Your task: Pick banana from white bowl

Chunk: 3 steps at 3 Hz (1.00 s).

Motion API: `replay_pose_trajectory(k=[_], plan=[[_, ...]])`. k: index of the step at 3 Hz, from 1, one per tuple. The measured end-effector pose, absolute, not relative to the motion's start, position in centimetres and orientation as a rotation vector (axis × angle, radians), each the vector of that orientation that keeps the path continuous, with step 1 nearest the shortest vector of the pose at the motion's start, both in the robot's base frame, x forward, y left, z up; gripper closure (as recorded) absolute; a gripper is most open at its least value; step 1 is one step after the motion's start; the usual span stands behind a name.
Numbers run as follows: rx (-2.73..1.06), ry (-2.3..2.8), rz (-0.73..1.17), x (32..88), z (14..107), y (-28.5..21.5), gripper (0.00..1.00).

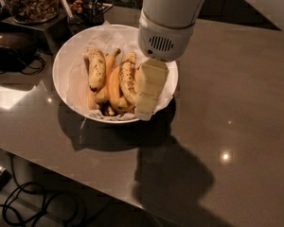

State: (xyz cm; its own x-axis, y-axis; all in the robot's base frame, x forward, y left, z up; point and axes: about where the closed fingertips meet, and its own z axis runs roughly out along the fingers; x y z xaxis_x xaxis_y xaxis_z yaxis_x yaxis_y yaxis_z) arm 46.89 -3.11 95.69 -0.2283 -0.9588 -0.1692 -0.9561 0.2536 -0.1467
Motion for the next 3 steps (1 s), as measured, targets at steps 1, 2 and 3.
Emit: replay_pose_trajectory(k=[1,2,3], plan=[[-1.675,2.348,0.016,48.1,96.1,-1.9,0.0],[-1.556,2.421,0.024,49.0,96.3,-1.3,0.01],[-1.482,2.479,0.051,49.6,96.2,-0.8,0.14]])
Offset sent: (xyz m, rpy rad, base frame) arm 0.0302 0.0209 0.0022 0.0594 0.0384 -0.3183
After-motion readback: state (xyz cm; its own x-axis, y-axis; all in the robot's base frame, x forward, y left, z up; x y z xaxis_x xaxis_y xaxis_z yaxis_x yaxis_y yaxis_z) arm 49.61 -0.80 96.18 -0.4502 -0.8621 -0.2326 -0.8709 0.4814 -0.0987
